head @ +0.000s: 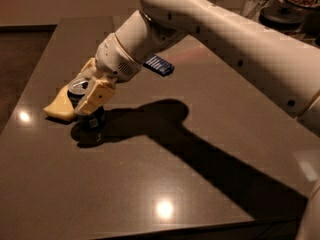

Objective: Move pepsi can near sponge

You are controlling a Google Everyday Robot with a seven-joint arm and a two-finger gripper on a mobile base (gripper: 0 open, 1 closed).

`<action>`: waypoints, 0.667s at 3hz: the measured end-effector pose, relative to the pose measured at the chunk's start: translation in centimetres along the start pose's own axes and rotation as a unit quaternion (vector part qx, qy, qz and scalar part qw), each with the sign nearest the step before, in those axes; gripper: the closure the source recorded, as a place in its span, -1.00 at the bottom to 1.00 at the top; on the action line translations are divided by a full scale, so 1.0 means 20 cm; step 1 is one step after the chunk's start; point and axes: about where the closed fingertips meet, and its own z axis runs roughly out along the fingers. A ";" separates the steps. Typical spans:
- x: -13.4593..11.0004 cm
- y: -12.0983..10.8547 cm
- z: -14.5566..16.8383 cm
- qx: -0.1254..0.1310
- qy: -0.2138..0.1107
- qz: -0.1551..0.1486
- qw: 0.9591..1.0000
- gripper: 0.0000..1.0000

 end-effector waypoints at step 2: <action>-0.01 0.01 0.02 -0.003 0.000 -0.002 1.000 -0.79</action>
Offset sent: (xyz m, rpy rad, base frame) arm -0.0010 0.0015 -0.0001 -0.0003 0.0000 0.0033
